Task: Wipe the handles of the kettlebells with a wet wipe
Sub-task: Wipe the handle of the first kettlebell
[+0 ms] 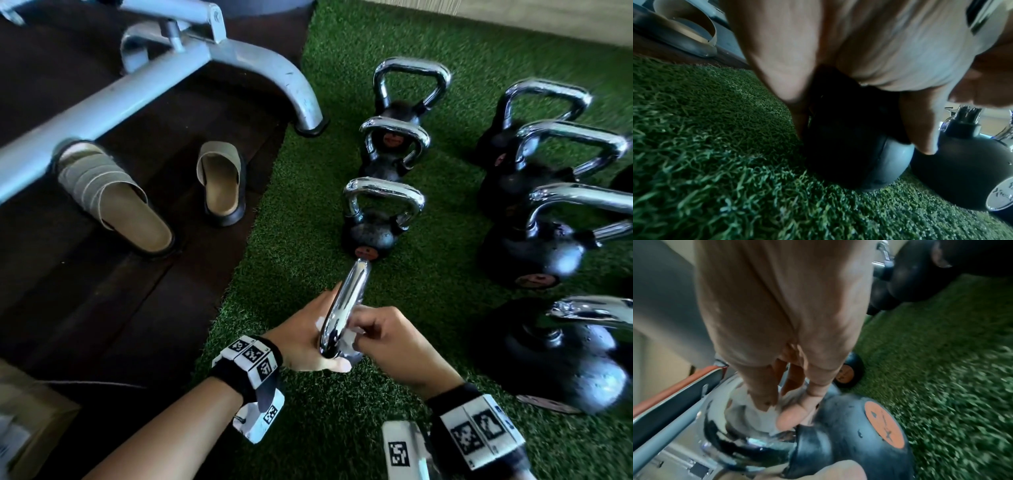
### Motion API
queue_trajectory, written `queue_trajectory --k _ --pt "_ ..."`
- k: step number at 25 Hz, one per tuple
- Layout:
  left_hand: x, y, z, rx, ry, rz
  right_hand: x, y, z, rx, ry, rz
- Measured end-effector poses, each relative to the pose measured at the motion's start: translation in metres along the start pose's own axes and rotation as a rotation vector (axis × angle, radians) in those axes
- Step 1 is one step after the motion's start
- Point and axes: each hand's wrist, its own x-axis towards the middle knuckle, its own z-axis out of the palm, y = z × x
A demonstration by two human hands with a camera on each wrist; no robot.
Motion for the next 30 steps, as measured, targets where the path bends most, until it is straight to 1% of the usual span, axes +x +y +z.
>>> queue_trajectory --k 1,4,5,8,11,12,14,16,17,20,21,25,26,28,30 --pt "-0.001 -0.001 0.001 0.017 -0.001 -0.001 -0.001 0.001 -0.002 0.032 -0.021 0.033" --pt "0.003 -0.004 0.002 0.024 0.003 0.012 0.006 0.007 -0.006 -0.118 -0.038 0.044" --pt "0.004 -0.004 0.003 0.012 0.005 0.016 0.007 0.007 -0.006 -0.098 -0.054 0.043" --pt "0.001 -0.009 0.005 0.025 0.016 -0.017 0.002 0.011 -0.006 0.167 -0.129 0.029" --pt "-0.001 -0.006 0.005 0.053 0.002 -0.016 -0.007 0.017 0.001 0.557 -0.140 0.057" --pt "0.001 -0.002 0.006 0.068 -0.005 0.009 -0.007 0.017 0.002 0.692 -0.123 0.064" --pt "0.005 0.002 0.007 0.124 -0.008 0.102 0.003 0.019 0.001 0.886 -0.017 0.061" --pt "0.004 0.003 0.006 0.143 0.014 0.102 0.015 0.017 0.000 0.991 0.108 0.063" --pt "0.003 0.002 0.006 0.167 0.024 0.095 0.017 0.015 0.001 1.013 0.146 0.073" --pt "0.001 0.002 0.006 0.214 0.032 0.104 0.015 0.007 0.007 0.929 0.197 0.087" --pt "0.000 0.003 0.006 0.223 0.032 0.117 0.015 0.006 0.009 0.871 0.260 0.078" --pt "0.000 0.002 0.007 0.237 0.073 0.187 0.022 0.008 0.019 0.545 0.683 0.028" --pt "-0.001 0.003 0.006 0.219 0.081 0.199 0.022 0.009 0.023 0.455 0.769 0.023" --pt "-0.003 0.004 0.007 0.185 0.092 0.198 0.019 0.008 0.028 0.228 0.898 0.022" --pt "-0.004 0.003 0.009 0.186 0.108 0.213 0.021 0.005 0.031 0.023 0.972 0.034"
